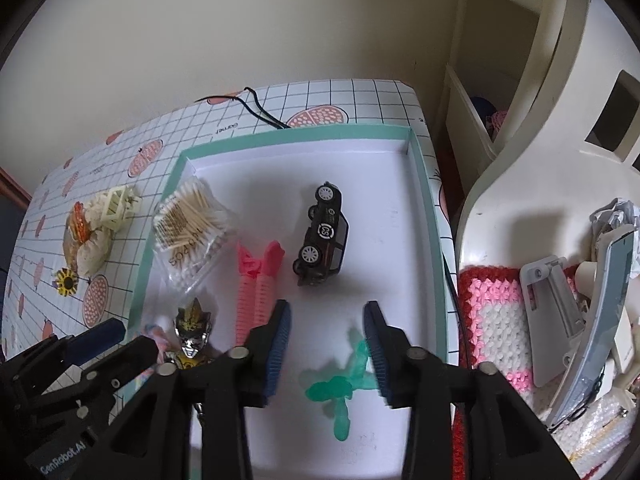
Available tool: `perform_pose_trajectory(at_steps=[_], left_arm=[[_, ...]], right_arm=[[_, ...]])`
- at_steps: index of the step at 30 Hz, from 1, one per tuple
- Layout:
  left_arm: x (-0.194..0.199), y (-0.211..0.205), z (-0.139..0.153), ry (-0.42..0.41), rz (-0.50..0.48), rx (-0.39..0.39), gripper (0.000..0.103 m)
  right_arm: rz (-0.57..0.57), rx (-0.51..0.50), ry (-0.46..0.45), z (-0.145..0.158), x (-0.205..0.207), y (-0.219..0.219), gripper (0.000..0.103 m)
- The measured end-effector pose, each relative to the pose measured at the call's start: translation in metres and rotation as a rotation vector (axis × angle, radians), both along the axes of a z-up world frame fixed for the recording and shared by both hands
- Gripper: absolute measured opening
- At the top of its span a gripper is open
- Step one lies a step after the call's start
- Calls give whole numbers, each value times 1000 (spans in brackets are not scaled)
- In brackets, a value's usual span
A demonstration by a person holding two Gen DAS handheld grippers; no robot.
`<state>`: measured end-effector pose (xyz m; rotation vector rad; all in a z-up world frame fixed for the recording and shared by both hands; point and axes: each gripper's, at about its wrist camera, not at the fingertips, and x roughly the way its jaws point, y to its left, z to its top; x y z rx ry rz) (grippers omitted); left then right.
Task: Organize objects
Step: 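Open the right tool to drop the green toy while the left tool releases the figure, then withdraw both open tools from the tray toward the remaining table items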
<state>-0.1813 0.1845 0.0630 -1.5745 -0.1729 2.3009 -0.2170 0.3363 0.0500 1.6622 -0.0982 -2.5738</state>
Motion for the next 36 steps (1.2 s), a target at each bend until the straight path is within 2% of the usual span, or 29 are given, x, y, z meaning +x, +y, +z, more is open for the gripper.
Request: perform_pose_trajectory(at_steps=[1,3,5,7,12,14,16,18,20,23,24,36], left_arm=[[-1,-3,0,1,8,2,60],[-3,-8,-1,2,27,3,67],[-5,-9,-2,6,39,-2,69],[-6,-11,-2,14,48,-5,80],[-9,-19,-5,30,77,-13,84],[-10,-23,-6,33,92,-11,88],[-11,-27,-6,42,106,-6,97],[-12,-29,-6,56,115,-7,97],[-12,-31,-6,65,114,-11,97],[-15,-31,-7,73,122,-15,99],[-16,-33,-8,74,128,-14,103],[-29,-63,-2,123,172,-9,103]], right_arm=[[0,-2,4,0,0,0,58],[1,1,7,0,0,-1,61],[-4,0,12,1,0,-1,67],[-4,-5,20,1,0,-1,71],[1,-5,25,0,-1,-3,80],[-1,-8,24,-2,-1,-3,84],[-2,-10,24,-2,-2,-3,86],[-5,-11,24,-2,-3,-2,90],[0,-12,23,-2,-4,-2,98],[1,-5,23,-4,-5,-3,102],[-1,-6,22,-5,-6,-4,103],[-21,-13,31,-11,-10,-18,103]])
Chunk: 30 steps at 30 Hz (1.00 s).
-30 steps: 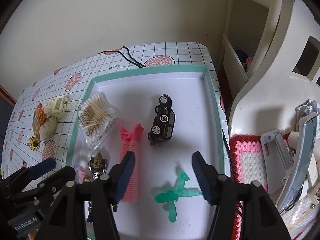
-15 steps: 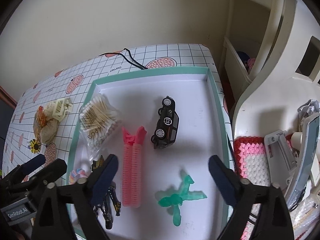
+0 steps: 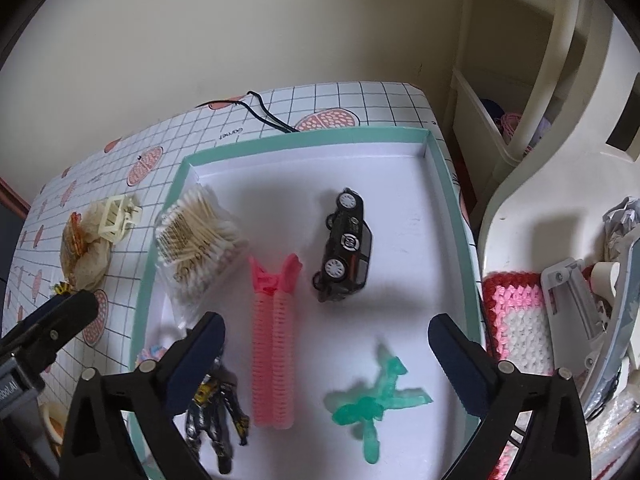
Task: Organize objects
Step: 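Withdraw both open tools from the tray toward the remaining table items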
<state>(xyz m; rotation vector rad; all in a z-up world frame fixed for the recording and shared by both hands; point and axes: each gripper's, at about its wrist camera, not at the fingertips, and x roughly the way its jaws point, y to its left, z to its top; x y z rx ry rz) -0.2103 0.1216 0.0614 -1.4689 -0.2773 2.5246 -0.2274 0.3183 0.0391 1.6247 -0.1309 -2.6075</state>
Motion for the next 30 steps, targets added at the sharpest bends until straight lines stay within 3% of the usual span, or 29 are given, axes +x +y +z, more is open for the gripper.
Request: perform_pose_trajectory(at_steps=[4,16,20,24,30], left_arm=[[-4,-22,6,28,21,-15,103],[-17,-114,12,30,162,68,103],[-17,-138,4,-3,205,81,103],[-15,-150,-5,-6,229,32,103],[-15,-160,-23,-23,246,21,103]], right_arm=[[-4,-22,50,10,-1,-9,103],[48,-110,205,46,-4,-70,103],[75,-128,216,47,-6,-97,103],[102,-153,213,43,-9,-122,103],[149,-176,164,23,-17,-159,99]])
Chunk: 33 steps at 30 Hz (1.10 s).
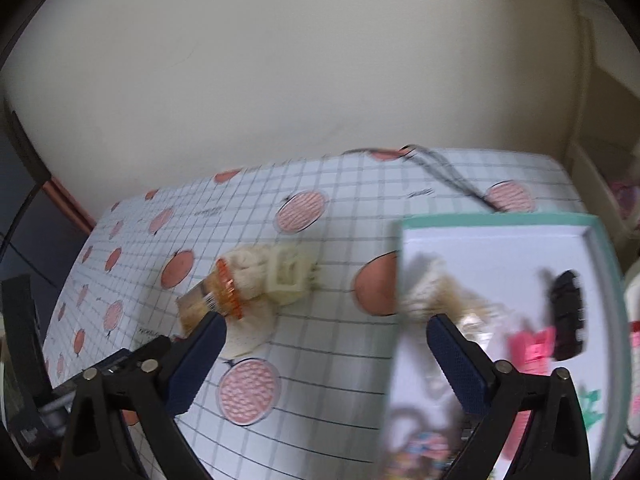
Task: Organize objects
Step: 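Withdraw both open tools from the tray toward the remaining table items, then grasp the multicolour block toy with the left tool while the right tool grasps the biscuit package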
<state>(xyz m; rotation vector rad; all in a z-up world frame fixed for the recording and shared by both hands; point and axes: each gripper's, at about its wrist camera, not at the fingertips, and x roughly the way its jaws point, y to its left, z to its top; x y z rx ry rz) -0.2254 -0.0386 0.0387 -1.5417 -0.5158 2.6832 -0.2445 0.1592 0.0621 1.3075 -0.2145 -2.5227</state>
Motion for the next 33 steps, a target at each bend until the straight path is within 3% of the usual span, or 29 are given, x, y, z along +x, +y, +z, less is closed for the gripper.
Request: perform_pose_trajectory(at_steps=[7,17,26,29,33], left_arm=[[-1,1,-13,-10,-8,-20,102],[-5,-1,-23,-32,-9,-29,84],[-6,0,-25,-33,-14,-24,76],[-7,-2,-27,-36,-5,-19,67],[-8,-5,-31,-42,4,-11,64]], right_arm=[[46,-42,-39,-15,-10,-35,88],[104,-58,-81,-28,-17,-70,71],[131,-80,-113,-35,-24,-83,62],[135,-86,-117,-36,-26,-87,58],[142,-82,-115,-36,-27,-92,56]])
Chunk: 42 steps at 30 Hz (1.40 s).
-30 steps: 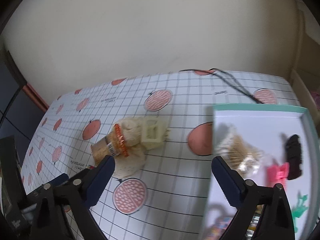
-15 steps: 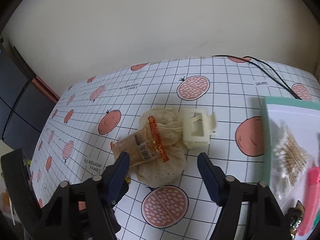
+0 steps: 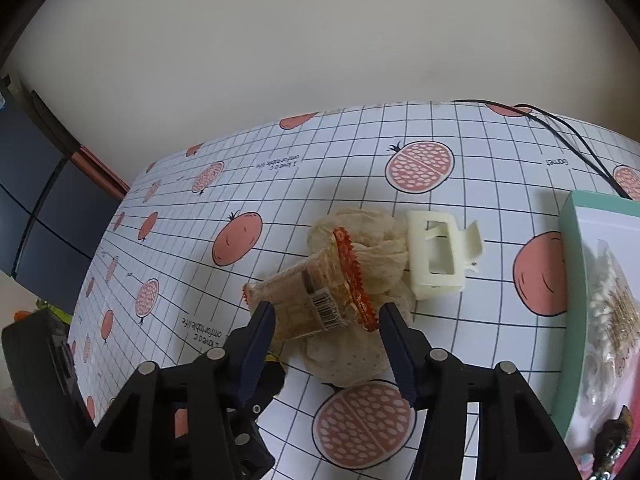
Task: Organize objects
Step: 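Grasp the multicolour block toy with the left tool while the right tool grasps the biscuit package, then carry the block toy over the tray with the left tool while the right tool carries the biscuits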
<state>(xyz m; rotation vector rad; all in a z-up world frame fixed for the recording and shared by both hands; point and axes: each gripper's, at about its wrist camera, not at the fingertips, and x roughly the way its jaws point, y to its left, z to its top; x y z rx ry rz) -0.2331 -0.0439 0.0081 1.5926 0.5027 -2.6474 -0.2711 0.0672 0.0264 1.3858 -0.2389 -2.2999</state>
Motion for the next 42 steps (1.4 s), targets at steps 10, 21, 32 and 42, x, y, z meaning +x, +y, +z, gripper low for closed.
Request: perform_pose_trajectory(at_steps=[10,21,32,42], left_arm=[[0,-9,-4,-14,37,31,50],[0,-17,-5,-19,62,49,47],[0,-22,-3,-16,77,70,47],[1,-16,15,25,81,78,47]], right_arm=[[9,7,3,0,-2,-6,41],[23,8,26,6,3,-9,26],[15,-22,49,18,4,-4,25],[-16,-37,72,35,8,12,24]])
